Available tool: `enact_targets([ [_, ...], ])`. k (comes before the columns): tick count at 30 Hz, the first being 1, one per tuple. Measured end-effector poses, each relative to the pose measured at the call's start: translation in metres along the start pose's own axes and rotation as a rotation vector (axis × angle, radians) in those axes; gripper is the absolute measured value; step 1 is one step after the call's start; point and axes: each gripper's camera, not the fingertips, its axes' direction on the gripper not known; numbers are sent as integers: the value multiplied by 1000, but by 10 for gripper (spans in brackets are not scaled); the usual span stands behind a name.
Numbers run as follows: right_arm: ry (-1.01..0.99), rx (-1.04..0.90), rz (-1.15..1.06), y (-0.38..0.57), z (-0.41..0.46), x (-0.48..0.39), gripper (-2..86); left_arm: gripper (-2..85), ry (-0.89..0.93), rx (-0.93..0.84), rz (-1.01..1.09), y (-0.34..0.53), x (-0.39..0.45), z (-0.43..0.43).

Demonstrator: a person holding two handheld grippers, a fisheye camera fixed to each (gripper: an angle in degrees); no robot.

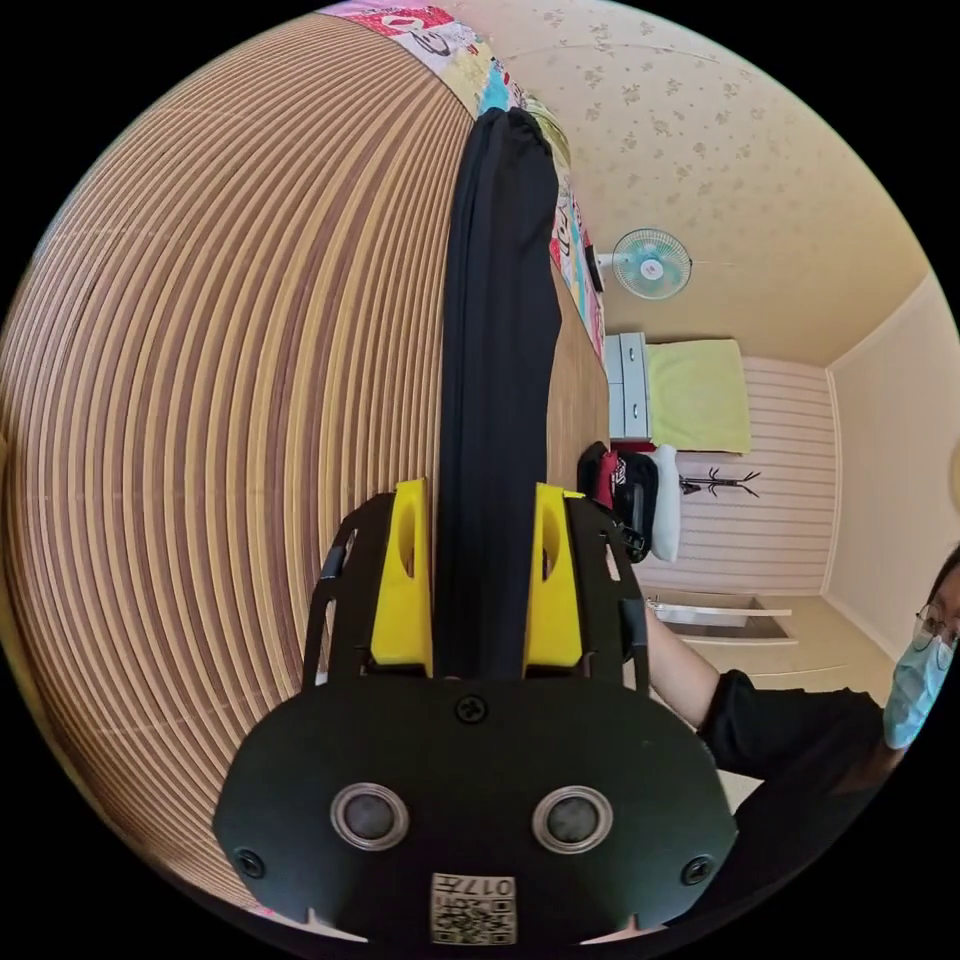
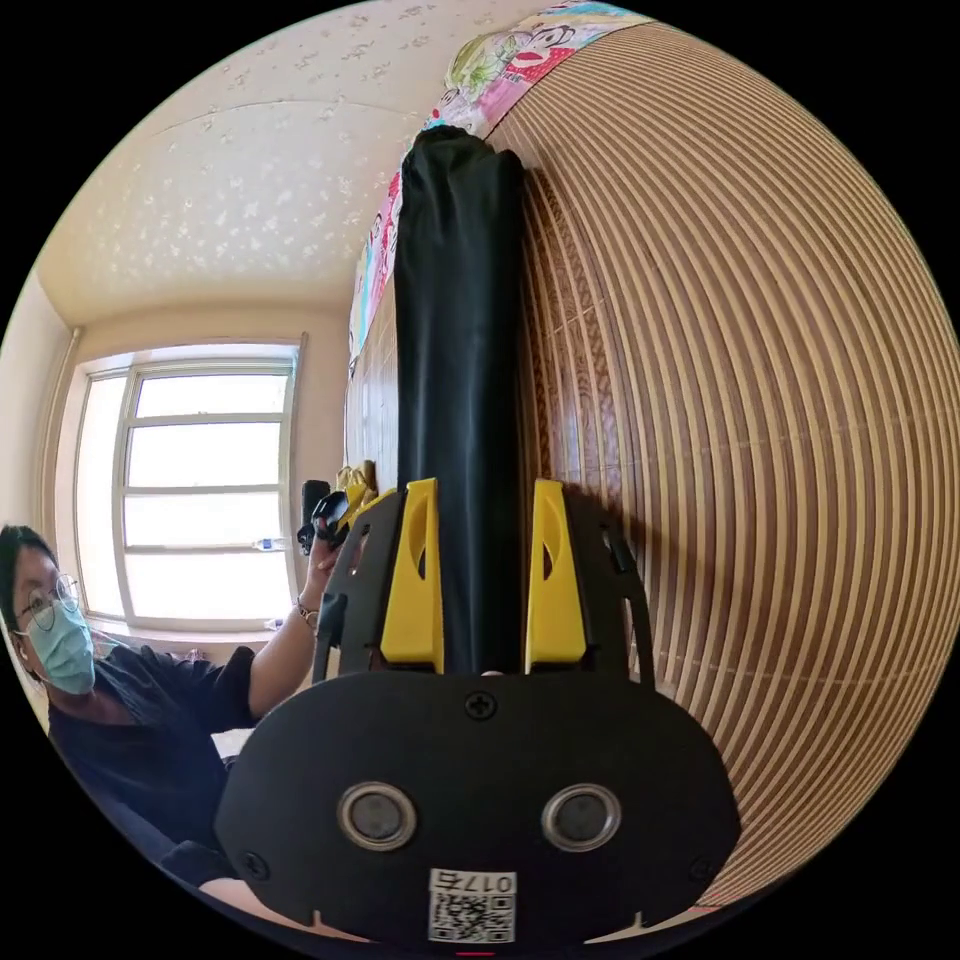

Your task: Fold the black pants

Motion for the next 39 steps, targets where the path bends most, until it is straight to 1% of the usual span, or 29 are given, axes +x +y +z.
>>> enact_targets([
  [3,-16,-102,-16,17,7,-9,127,132,-57,-35,3,32,-2,20],
  [5,-32,-147,-12,33,9,-10,121,134,-18,-11,-15,55,-14,26],
  [7,-93,-140,23,44,7,-3,110,125,14,6,-38,62,-28,30],
  [10,-205,-118,67,32,10,6,95,93,22,-19,-44,54,-49,40],
  [11,-213,-119,66,27,12,6,92,84,33,-35,-37,47,-55,45],
  [14,-202,-161,46,-1,29,-7,72,57,84,-101,-21,28,-72,63],
  [16,-177,-262,54,-17,48,-16,51,48,90,-151,-5,21,-80,72],
  [18,-170,-285,46,-18,52,-22,41,45,107,-170,-3,23,-86,74],
  [19,-182,-273,40,-15,49,-27,36,43,152,-162,1,29,-89,71],
  [20,-203,-265,29,-12,46,-31,35,41,236,-138,22,39,-88,66],
  [21,-255,-241,4,-5,38,-41,32,41,276,-126,36,45,-86,63],
  [23,-338,-211,-19,11,25,-58,28,41,385,-85,119,75,-66,47],
  [25,-427,-192,-69,40,7,-90,24,40,422,-64,180,103,-42,35],
  [26,-436,-190,-85,49,2,-99,24,40,430,-47,217,124,-22,26],
  [27,-439,-187,-121,66,-8,-121,21,40,430,-38,236,134,-12,22],
  [29,-421,-191,-190,92,-24,-157,18,40,386,-22,330,177,38,2],
  [31,-359,-213,-281,126,-47,-211,14,40,347,-24,407,208,81,-15],
  [33,-324,-204,-372,152,-69,-255,11,40,350,-24,492,235,124,-33],
  [35,-329,-186,-465,176,-93,-301,9,39,372,-25,637,265,186,-59],
  [37,-344,-160,-586,201,-122,-360,8,39,381,-9,748,282,231,-79],
  [38,-345,-150,-622,206,-129,-374,7,39,393,16,808,289,258,-92],
  [39,-343,-124,-691,214,-142,-402,7,39,404,30,832,291,269,-98],
])
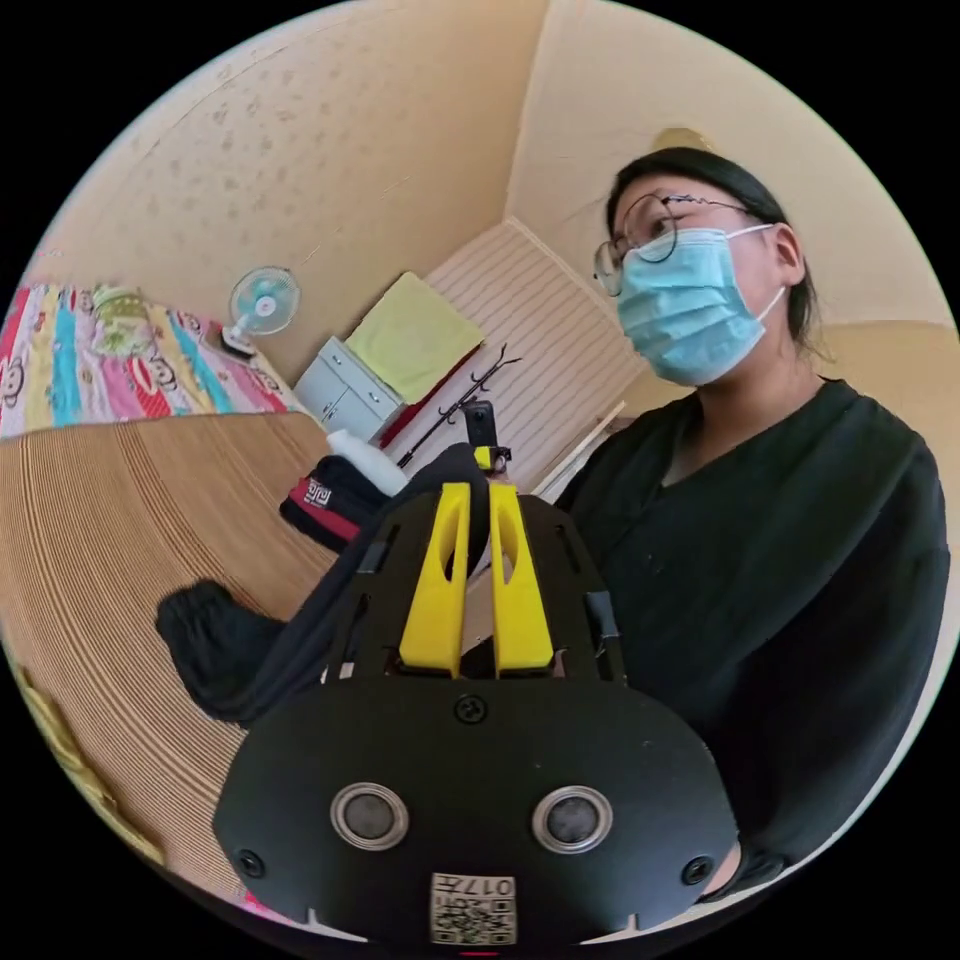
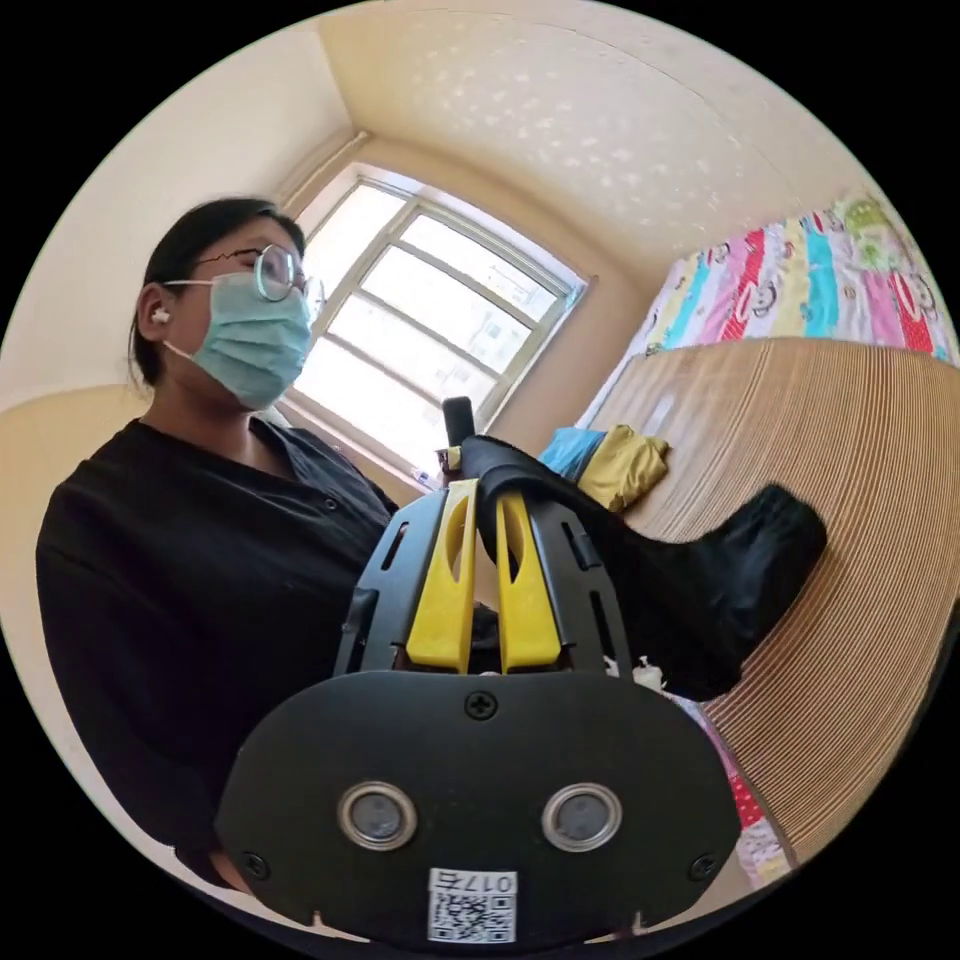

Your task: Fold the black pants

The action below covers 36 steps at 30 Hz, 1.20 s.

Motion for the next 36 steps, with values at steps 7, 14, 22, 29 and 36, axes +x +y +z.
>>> enact_targets([
  [7,52,97,-200,-94,-12,-70,6,40,-77,141,82,-92,23,-14],
  [14,421,-43,-46,-176,29,33,5,40,-430,47,-193,-124,-134,1],
  [22,568,-285,166,-154,126,182,14,44,-666,-231,-468,-24,-270,36],
  [29,555,-322,516,20,168,239,56,60,-692,-365,-898,191,-309,75],
  [36,390,-252,960,152,132,268,137,127,-459,27,-1126,275,-323,6],
])
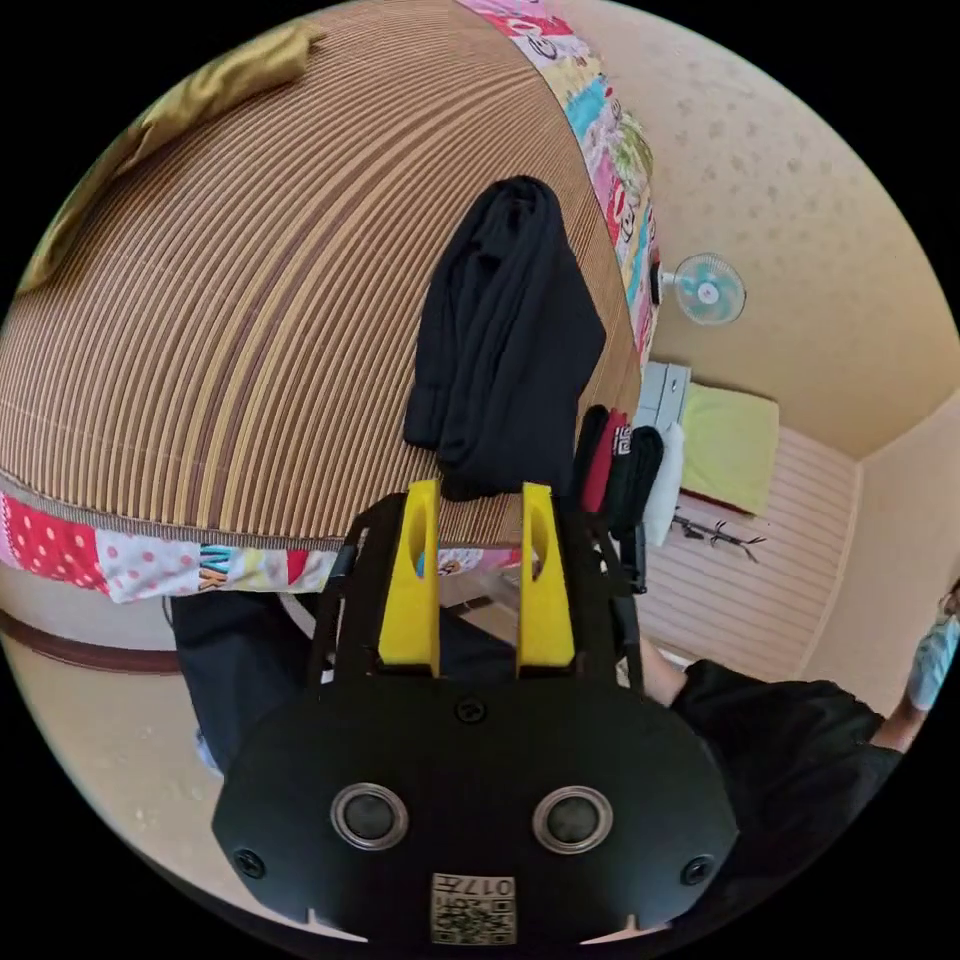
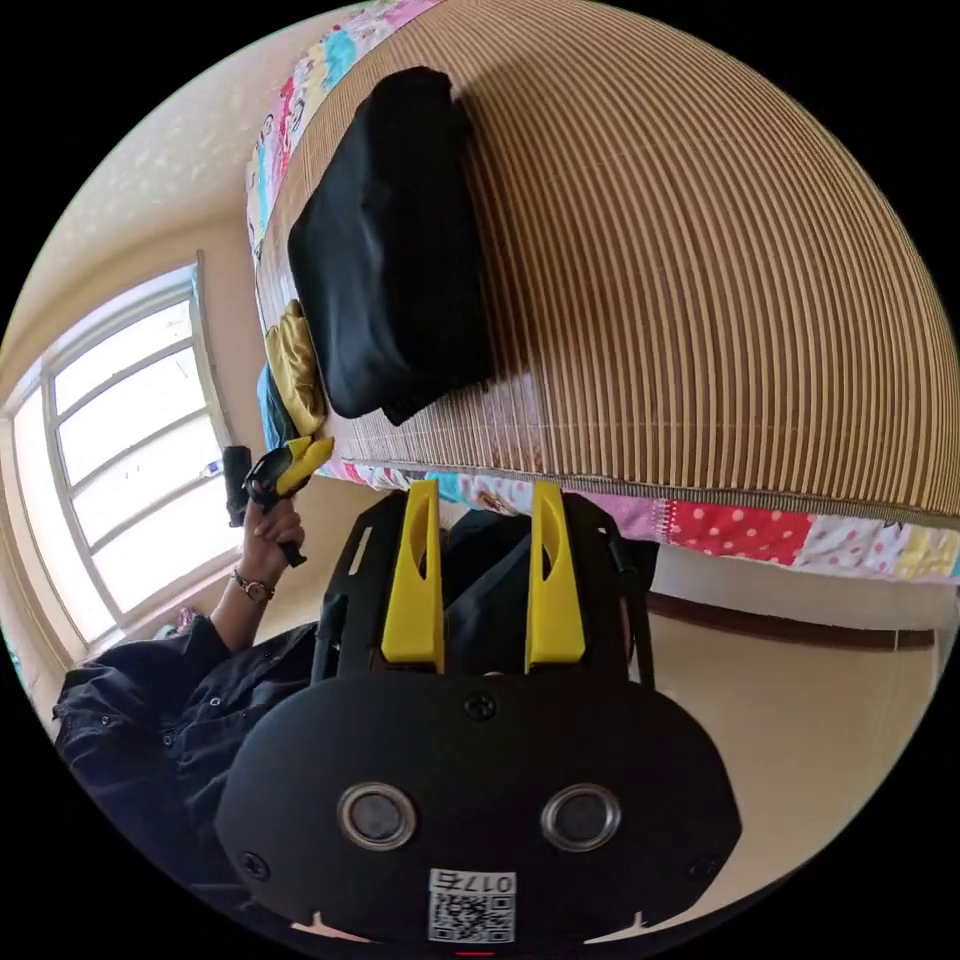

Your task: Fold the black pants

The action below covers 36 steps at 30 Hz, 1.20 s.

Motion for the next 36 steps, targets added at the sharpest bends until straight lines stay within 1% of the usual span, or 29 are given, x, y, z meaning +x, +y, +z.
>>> enact_targets([
  [2,-80,79,13,-8,-20,5,153,153,112,76,-42,-30,-19,-20],
  [4,-168,155,-3,-32,-40,1,174,167,107,108,-12,-58,-18,-32],
  [6,-185,175,-26,-57,-47,-8,188,183,73,109,28,-87,-12,-36],
  [9,-202,186,-68,-96,-49,-25,205,206,17,40,76,-131,-7,-26],
  [11,-176,163,-78,-113,-45,-34,210,204,-51,-51,82,-151,-13,-8],
  [12,-139,125,-93,-120,-38,-39,205,201,-61,-70,96,-153,-14,-4],
  [14,-75,56,-137,-122,-25,-49,197,183,-141,-56,160,-147,-11,-5],
  [16,-82,-7,-179,-111,-12,-59,191,173,-157,-27,178,-138,-11,-11],
  [17,-92,-4,-179,-106,-11,-60,189,160,-133,-98,160,-133,-16,-3],
  [18,-121,16,-159,-94,-12,-58,187,156,-116,-130,139,-130,-21,3],
  [19,-159,21,-125,-82,-11,-54,180,147,-97,-104,116,-119,-26,1],
  [21,-190,-2,-81,-64,-10,-46,168,136,-96,-115,85,-104,-34,-2],
  [23,-224,-29,-51,-43,-11,-38,149,122,-80,-176,33,-85,-42,-5],
  [25,-273,-47,-39,-12,-19,-33,123,112,-56,-243,45,-70,-39,-8],
  [30,-307,-64,-145,48,-60,-52,89,102,34,-352,101,-29,-6,-23],
  [32,-318,-60,-185,64,-84,-62,83,101,87,-387,129,-18,24,-29],
  [36,-327,-27,-248,84,-147,-85,78,101,106,-393,206,-21,91,-30],
])
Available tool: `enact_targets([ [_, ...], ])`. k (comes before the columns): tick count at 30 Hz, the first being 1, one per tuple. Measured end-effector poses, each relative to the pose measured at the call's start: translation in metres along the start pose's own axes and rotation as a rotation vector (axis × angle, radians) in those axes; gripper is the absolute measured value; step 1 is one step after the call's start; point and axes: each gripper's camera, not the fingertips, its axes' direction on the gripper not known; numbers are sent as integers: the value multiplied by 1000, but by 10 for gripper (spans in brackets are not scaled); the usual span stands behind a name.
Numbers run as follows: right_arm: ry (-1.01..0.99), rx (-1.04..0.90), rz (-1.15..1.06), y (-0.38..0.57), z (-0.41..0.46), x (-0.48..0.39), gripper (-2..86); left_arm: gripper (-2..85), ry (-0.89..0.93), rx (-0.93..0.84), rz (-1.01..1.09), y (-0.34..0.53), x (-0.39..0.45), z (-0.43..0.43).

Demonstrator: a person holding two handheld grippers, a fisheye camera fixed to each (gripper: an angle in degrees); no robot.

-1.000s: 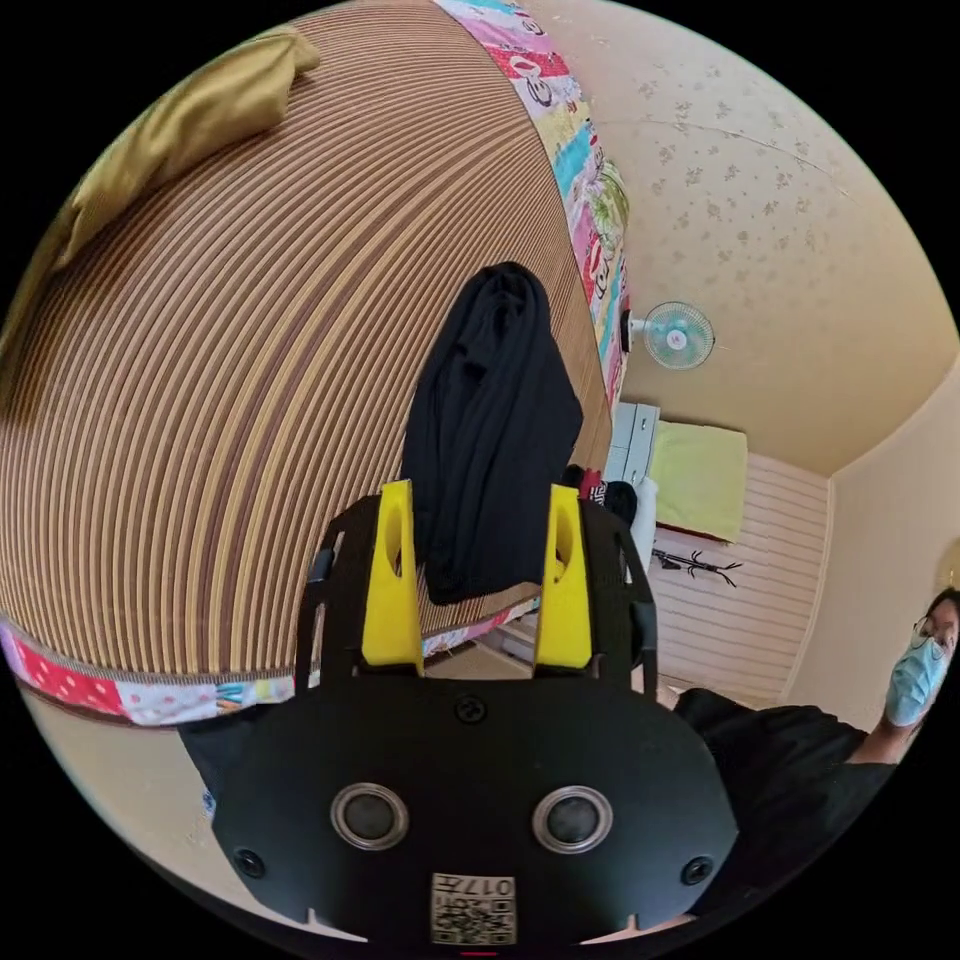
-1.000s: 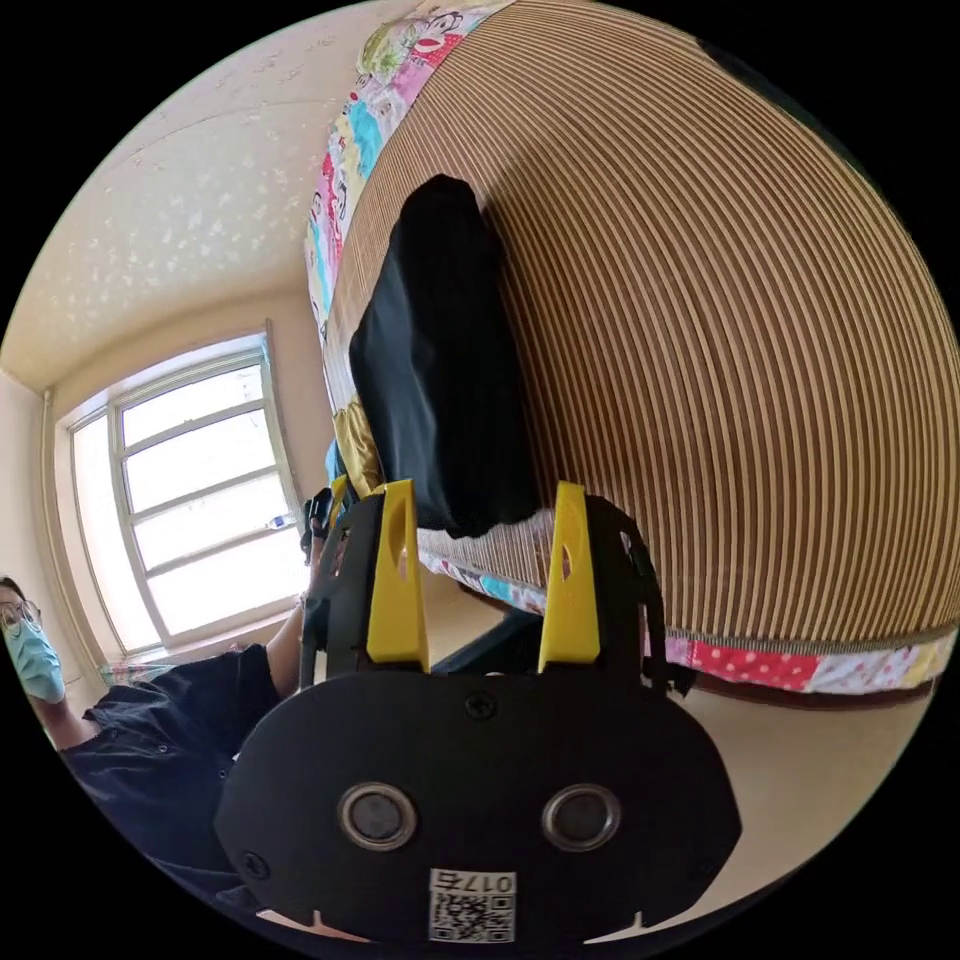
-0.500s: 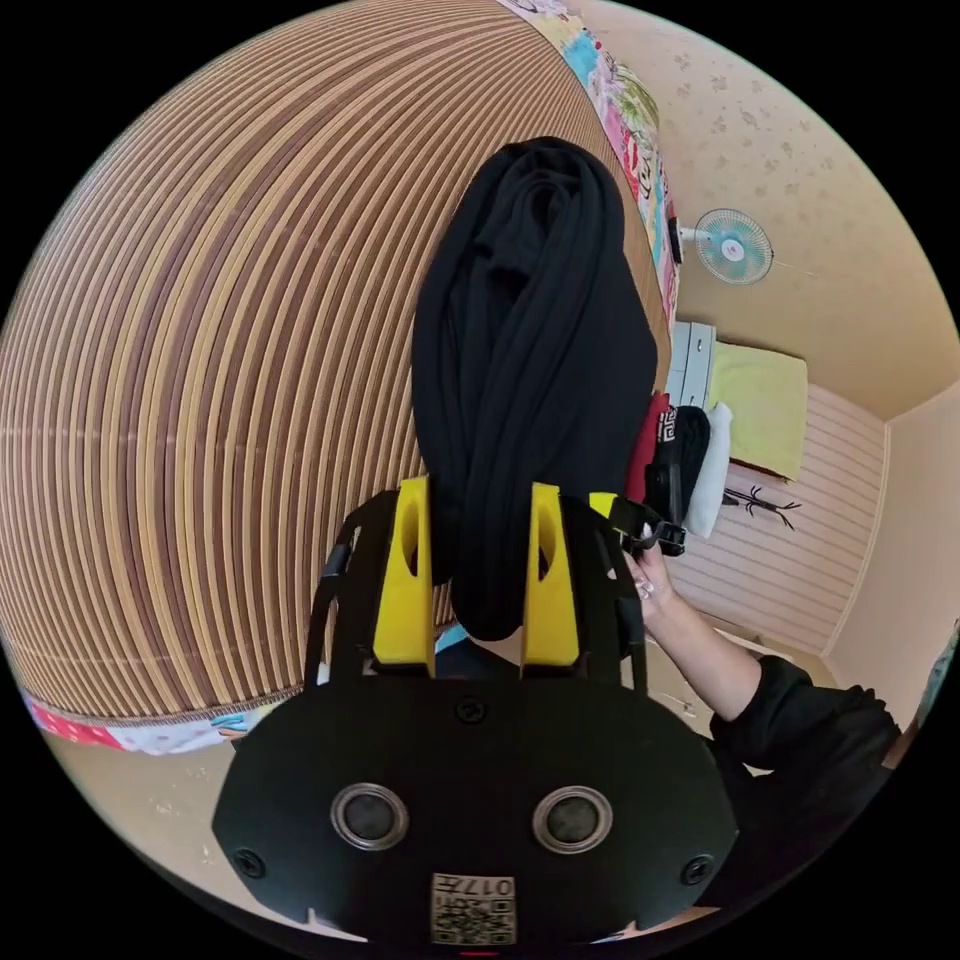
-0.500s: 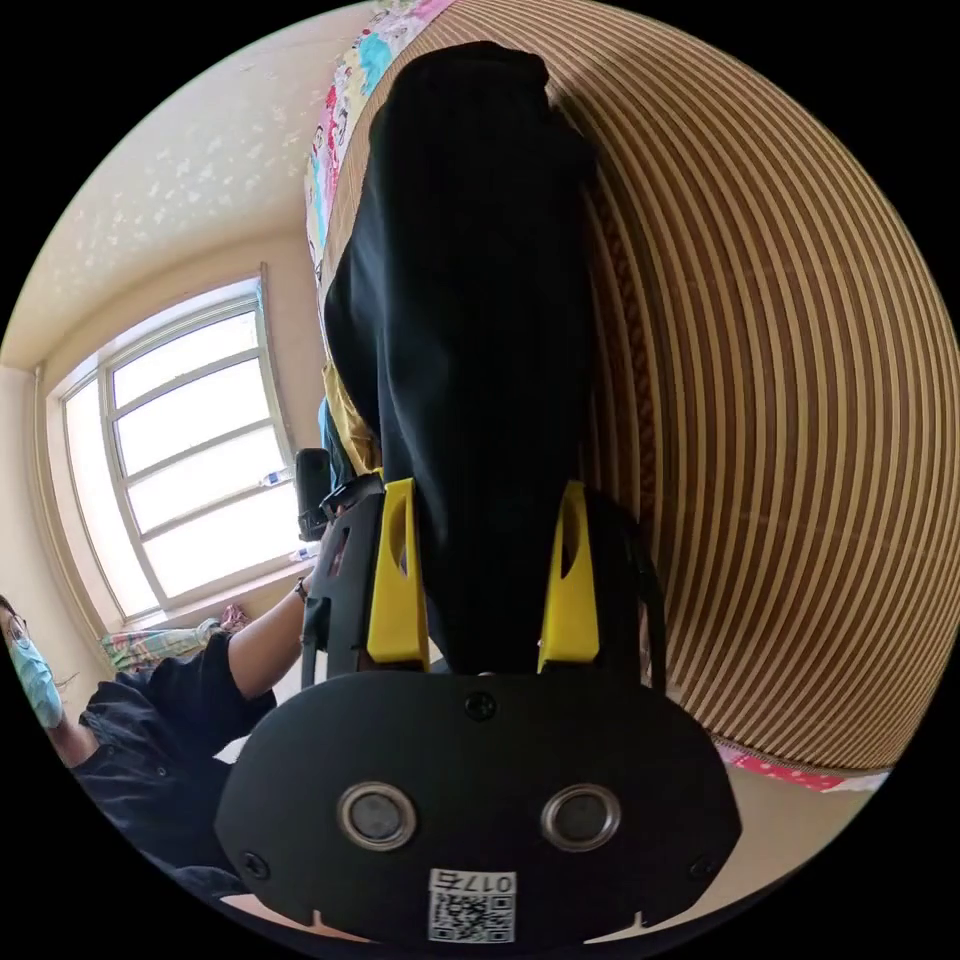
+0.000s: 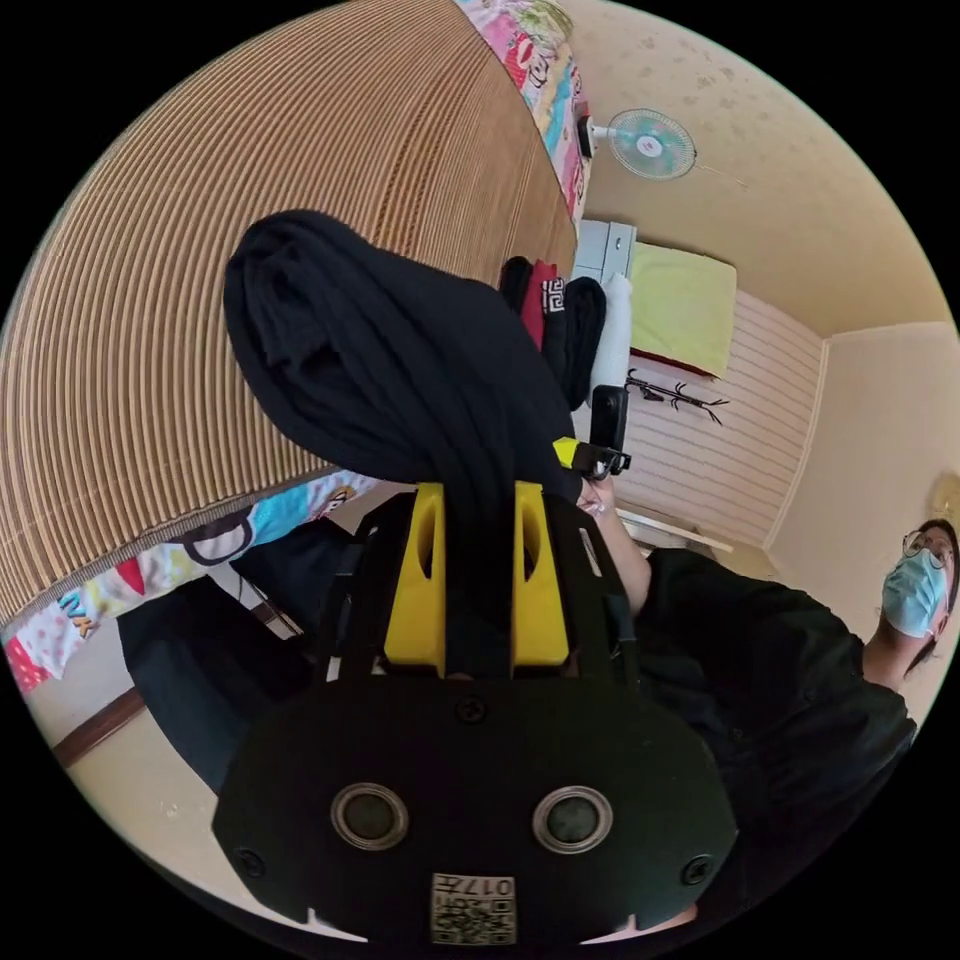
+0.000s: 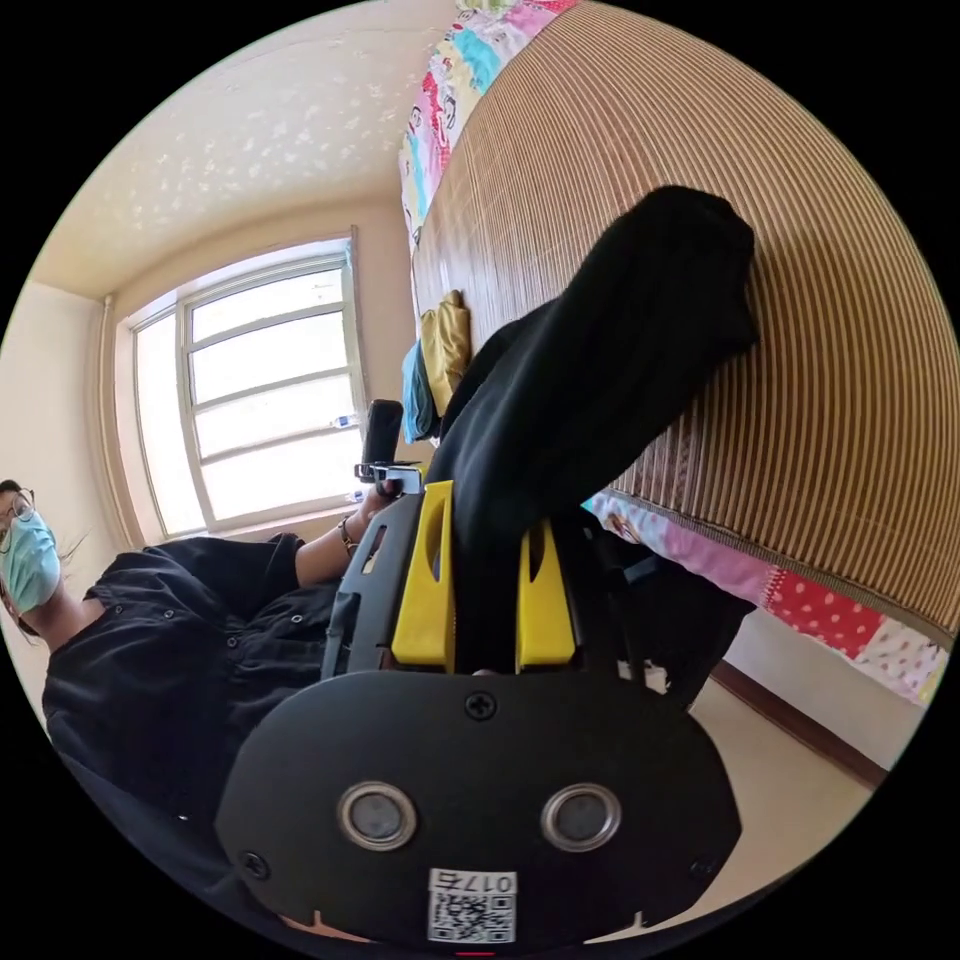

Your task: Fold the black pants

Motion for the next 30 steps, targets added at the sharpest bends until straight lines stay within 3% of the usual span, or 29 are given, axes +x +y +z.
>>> enact_targets([
  [8,71,129,-115,-14,-122,-72,81,100,-31,-5,223,-100,166,36],
  [12,162,162,-144,-17,-180,-84,101,112,-33,-45,205,-138,201,92],
  [14,272,175,-62,-16,-202,-71,112,118,-111,-203,136,-164,199,155],
  [16,526,248,114,2,-233,-48,109,100,-195,-350,120,-174,190,203],
  [19,653,345,337,43,-258,-17,81,93,-413,-528,32,-169,157,245],
  [20,654,362,373,53,-259,-11,76,93,-502,-543,-23,-164,141,241],
  [24,651,377,638,123,-219,48,36,87,-563,-433,-157,-150,108,179],
  [30,502,-2,948,197,-59,111,8,79,-680,-186,-360,-128,83,10],
])
